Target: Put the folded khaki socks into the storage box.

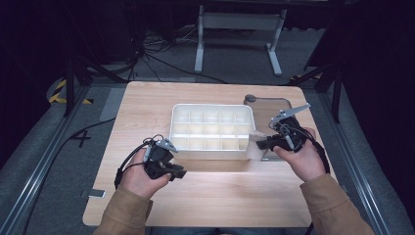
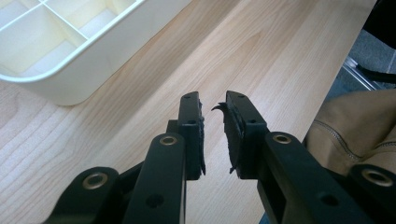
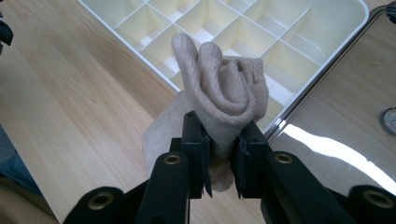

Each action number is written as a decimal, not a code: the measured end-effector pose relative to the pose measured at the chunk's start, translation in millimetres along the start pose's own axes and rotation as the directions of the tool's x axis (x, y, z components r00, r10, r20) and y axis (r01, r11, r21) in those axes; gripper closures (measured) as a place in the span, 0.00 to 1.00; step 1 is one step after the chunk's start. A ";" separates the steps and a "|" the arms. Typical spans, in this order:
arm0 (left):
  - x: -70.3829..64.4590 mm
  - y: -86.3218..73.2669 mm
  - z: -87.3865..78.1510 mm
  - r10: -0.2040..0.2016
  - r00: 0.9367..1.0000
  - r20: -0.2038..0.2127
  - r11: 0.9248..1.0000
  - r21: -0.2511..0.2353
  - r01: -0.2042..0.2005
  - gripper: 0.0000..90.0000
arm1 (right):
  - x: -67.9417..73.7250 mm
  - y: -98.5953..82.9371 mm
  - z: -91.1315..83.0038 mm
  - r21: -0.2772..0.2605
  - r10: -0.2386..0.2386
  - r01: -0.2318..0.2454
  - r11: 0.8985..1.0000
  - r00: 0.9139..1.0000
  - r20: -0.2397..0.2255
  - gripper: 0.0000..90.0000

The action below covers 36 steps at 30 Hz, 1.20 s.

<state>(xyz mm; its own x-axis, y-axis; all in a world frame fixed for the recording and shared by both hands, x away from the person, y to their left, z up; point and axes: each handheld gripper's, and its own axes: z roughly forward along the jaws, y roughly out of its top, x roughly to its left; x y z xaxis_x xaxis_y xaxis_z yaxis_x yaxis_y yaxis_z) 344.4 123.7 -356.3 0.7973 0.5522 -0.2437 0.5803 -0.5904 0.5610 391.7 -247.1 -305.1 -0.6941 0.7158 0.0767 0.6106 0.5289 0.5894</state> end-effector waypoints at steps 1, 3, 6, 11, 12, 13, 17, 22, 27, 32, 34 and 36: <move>0.3 -0.2 -0.6 0.000 1.000 -0.001 1.000 0.001 0.000 0.85 | -0.1 1.8 -0.3 0.005 -0.002 0.002 1.000 1.000 0.004 0.86; 1.2 -0.8 -1.2 0.004 1.000 0.001 1.000 0.002 -0.004 0.85 | -1.2 6.9 -0.8 0.017 -0.011 0.010 1.000 1.000 0.014 0.86; 1.5 -1.8 -1.4 0.001 1.000 0.000 1.000 -0.001 -0.001 0.85 | -2.5 11.4 -0.8 0.029 -0.021 0.020 0.999 1.000 0.023 0.86; 1.6 -4.7 -3.0 -0.009 1.000 -0.001 1.000 -0.001 0.009 0.85 | -4.9 25.1 0.0 0.081 -0.056 0.051 0.995 0.997 0.057 0.86; 1.8 -5.7 -3.5 -0.010 1.000 -0.002 1.000 0.003 0.010 0.85 | -5.0 28.3 0.1 0.092 -0.063 0.057 0.994 0.996 0.066 0.86; 1.8 -5.7 -3.5 -0.010 1.000 -0.002 1.000 0.003 0.010 0.85 | -5.2 31.6 0.3 0.102 -0.069 0.062 0.993 0.995 0.073 0.86; 2.3 -8.9 -5.9 -0.014 1.000 -0.007 1.000 -0.006 0.013 0.85 | -6.2 40.3 1.5 0.124 -0.089 0.077 0.989 0.992 0.091 0.86; 3.5 -13.0 -7.8 -0.034 0.999 -0.012 0.999 -0.010 0.034 0.85 | -6.6 53.4 8.8 0.161 -0.124 0.105 0.981 0.986 0.110 0.86; 3.5 -15.1 -9.4 -0.034 0.999 -0.012 0.999 -0.009 0.034 0.85 | -6.5 58.7 22.3 0.188 -0.155 0.130 0.973 0.980 0.125 0.86; 4.4 -15.3 -9.8 -0.038 0.999 -0.011 0.999 -0.011 0.037 0.85 | -8.4 60.7 40.2 0.227 -0.175 0.139 0.964 0.974 0.146 0.86; 4.9 -15.2 -9.4 -0.036 0.999 -0.009 0.999 -0.009 0.036 0.85 | -9.7 61.5 48.1 0.243 -0.190 0.148 0.959 0.969 0.158 0.86; 4.9 -15.2 -9.4 -0.037 0.999 -0.009 0.999 -0.010 0.037 0.85 | -11.3 62.0 57.0 0.264 -0.197 0.150 0.953 0.967 0.161 0.86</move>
<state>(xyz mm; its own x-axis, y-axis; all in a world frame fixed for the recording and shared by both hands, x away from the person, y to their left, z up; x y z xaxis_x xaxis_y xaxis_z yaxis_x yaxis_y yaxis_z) 337.9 141.0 -358.6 0.7738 0.5789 -0.2571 0.6076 -0.5637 0.5595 459.1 -196.4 -315.3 -0.7300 0.6617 -0.1710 0.5787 0.7315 0.3604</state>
